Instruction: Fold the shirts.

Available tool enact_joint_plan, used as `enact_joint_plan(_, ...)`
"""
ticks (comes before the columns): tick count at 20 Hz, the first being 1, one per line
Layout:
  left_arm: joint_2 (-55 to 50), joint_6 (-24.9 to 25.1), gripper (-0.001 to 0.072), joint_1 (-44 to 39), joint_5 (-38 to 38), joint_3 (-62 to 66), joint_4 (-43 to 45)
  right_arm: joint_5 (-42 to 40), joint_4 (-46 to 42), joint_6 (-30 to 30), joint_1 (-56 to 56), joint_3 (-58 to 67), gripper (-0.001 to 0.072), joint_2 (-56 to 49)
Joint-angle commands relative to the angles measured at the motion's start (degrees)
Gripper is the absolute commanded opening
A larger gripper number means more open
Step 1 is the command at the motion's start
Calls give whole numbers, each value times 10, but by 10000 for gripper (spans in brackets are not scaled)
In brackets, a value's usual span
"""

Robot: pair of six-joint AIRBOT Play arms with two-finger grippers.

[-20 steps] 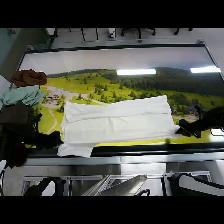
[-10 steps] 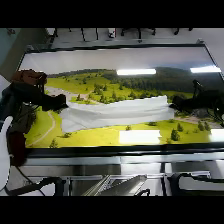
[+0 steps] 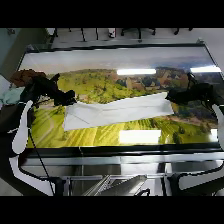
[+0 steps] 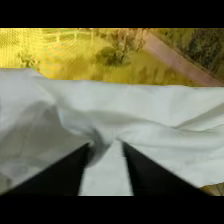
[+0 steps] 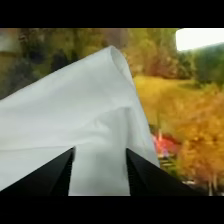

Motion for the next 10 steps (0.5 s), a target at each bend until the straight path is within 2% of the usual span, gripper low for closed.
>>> enact_joint_plan(1,-33,-15,697,0,48,41,-3,-23,-26,-6,-17,33,537,-7)
enact_joint_plan(2,-33,-15,697,0,57,54,-2,-27,-28,-6,-27,43,600,-9)
enact_joint_plan(3,-33,-16,696,1,71,74,-2,-43,-24,-5,-40,56,610,-18)
enact_joint_plan(7,-32,-33,696,8,125,170,-2,-172,-13,-13,-67,128,607,-96)
enact_joint_plan(10,-32,-60,696,17,163,240,-2,-218,25,-40,-66,160,605,-142)
